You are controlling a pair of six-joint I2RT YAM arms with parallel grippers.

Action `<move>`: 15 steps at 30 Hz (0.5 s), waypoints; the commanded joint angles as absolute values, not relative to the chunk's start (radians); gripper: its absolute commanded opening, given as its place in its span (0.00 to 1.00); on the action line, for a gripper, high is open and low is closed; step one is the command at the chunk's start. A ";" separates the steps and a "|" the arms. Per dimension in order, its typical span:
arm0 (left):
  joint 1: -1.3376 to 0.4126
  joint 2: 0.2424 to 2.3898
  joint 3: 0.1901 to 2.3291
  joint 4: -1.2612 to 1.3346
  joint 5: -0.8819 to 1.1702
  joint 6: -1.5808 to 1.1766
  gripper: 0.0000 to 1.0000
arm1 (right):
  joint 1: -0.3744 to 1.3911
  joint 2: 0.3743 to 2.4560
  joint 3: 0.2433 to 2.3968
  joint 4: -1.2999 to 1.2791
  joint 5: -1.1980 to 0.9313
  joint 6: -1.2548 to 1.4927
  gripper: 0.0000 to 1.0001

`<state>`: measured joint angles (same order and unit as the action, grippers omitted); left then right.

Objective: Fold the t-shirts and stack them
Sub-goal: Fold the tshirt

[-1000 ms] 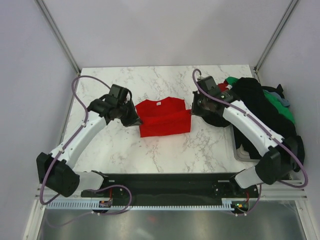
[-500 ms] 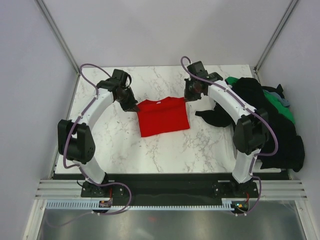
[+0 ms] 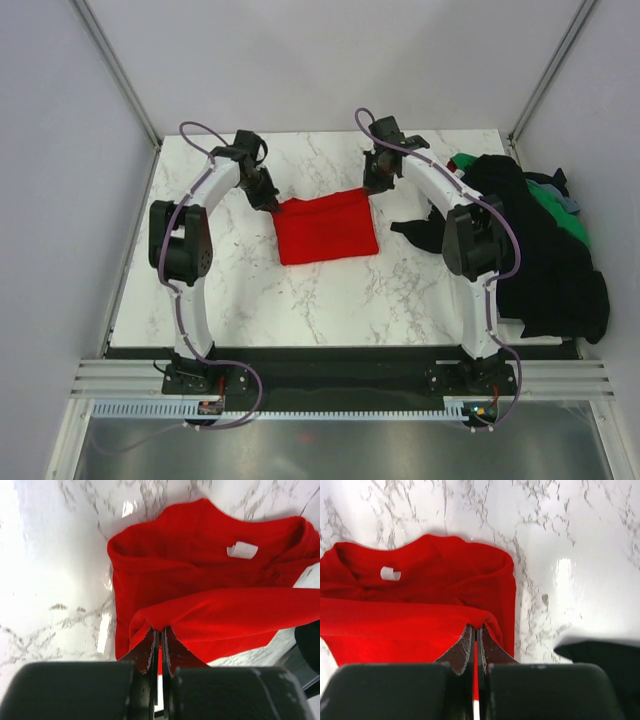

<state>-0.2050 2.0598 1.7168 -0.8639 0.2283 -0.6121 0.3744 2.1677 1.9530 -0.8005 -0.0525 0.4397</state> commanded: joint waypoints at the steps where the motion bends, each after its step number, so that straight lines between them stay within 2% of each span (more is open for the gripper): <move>1: -0.175 2.126 1.813 -0.864 0.249 -0.563 0.02 | 0.353 2.239 2.055 -0.784 -0.040 0.423 0.00; 2: -0.169 2.140 1.825 -0.867 0.250 -0.563 0.02 | 0.345 2.256 2.074 -0.782 -0.051 0.425 0.03; 3: -0.163 2.155 1.851 -0.868 0.258 -0.564 0.02 | 0.341 2.297 2.095 -0.781 -0.061 0.422 0.15; 4: -0.144 2.196 1.871 -0.871 0.265 -0.563 0.04 | 0.336 2.322 2.153 -0.782 -0.081 0.423 0.53; 5: -0.132 2.218 1.897 -0.894 0.270 -0.564 0.13 | 0.325 2.348 2.196 -0.782 -0.098 0.423 0.68; 6: -0.118 2.242 1.961 -0.903 0.299 -0.566 0.46 | 0.318 2.400 2.242 -0.790 -0.116 0.429 0.77; 7: -0.094 2.281 2.004 -0.914 0.320 -0.558 0.62 | 0.310 2.422 2.344 -0.801 -0.148 0.446 0.83; 8: -0.086 2.302 2.052 -0.952 0.337 -0.551 0.76 | 0.289 2.440 2.394 -0.816 -0.161 0.463 0.84; 9: -0.078 2.321 2.172 -0.986 0.341 -0.543 0.96 | 0.282 2.447 2.429 -0.830 -0.179 0.497 0.86; 10: -0.068 2.336 2.237 -1.030 0.339 -0.525 1.00 | 0.275 2.433 2.447 -0.828 -0.192 0.506 0.86; 12: -0.061 2.361 2.369 -1.110 0.334 -0.502 1.00 | 0.273 2.384 2.407 -0.807 -0.187 0.514 0.87; 14: -0.061 2.295 2.349 -1.121 0.298 -0.485 1.00 | 0.273 2.271 2.256 -0.778 -0.189 0.508 0.86; 15: -0.063 2.258 2.259 -1.103 0.281 -0.480 0.99 | 0.272 2.182 2.194 -0.753 -0.183 0.502 0.86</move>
